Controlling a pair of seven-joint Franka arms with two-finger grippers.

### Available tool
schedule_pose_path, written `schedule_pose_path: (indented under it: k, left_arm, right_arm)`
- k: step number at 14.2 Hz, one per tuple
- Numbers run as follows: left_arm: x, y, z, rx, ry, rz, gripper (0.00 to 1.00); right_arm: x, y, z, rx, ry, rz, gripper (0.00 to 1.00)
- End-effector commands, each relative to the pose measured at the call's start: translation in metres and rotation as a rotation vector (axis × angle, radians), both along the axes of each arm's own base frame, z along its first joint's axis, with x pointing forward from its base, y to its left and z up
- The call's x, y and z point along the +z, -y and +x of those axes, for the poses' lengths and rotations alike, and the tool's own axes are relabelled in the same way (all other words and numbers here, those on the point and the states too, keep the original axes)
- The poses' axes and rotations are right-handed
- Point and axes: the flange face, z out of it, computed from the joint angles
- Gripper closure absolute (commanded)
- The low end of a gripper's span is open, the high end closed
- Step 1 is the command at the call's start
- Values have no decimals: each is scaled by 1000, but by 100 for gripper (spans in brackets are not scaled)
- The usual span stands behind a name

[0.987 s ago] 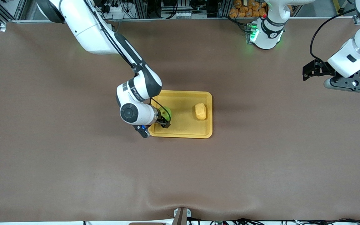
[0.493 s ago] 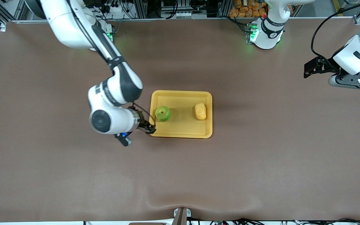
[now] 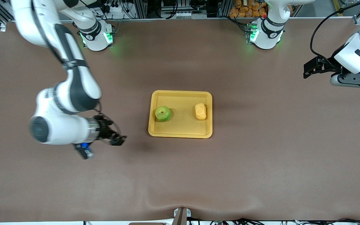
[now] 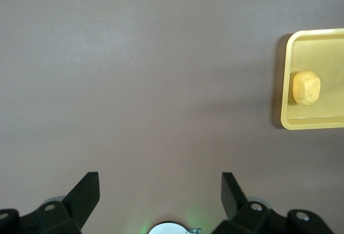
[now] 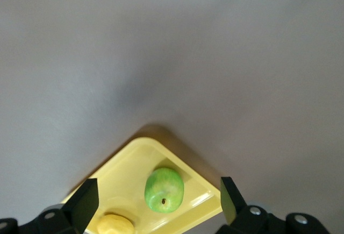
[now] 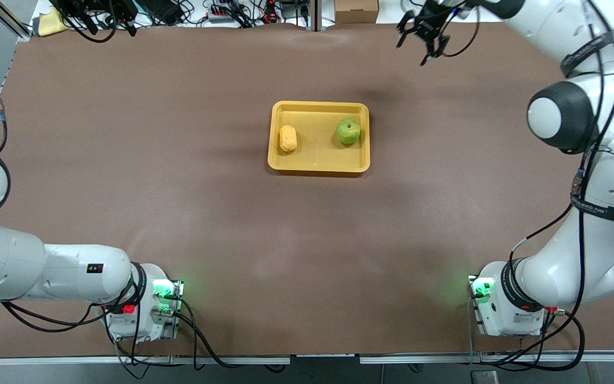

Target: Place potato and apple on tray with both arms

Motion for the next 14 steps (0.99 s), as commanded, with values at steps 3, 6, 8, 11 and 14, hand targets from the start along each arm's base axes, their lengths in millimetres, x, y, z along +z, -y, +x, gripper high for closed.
schedule_pose_path:
  k: [3,6,8,11,14]
  left_arm:
    - [8,-5,-2,29,3,-8,0]
    - [7,-6,-2,32,1,-8,0]
    - [7,-6,-2,32,1,-8,0]
    - [8,-7,-1,32,6,-7,0]
    - [8,-7,0,24,13,26,0]
  right_arm:
    - [40,37,-15,114,5,-86,0]
    - [68,80,-14,220,77,-86,0]
    - [77,108,-18,349,86,-58,0]
    - [101,135,-25,398,109,-119,0]
    - [134,150,-40,485,128,-143,0]
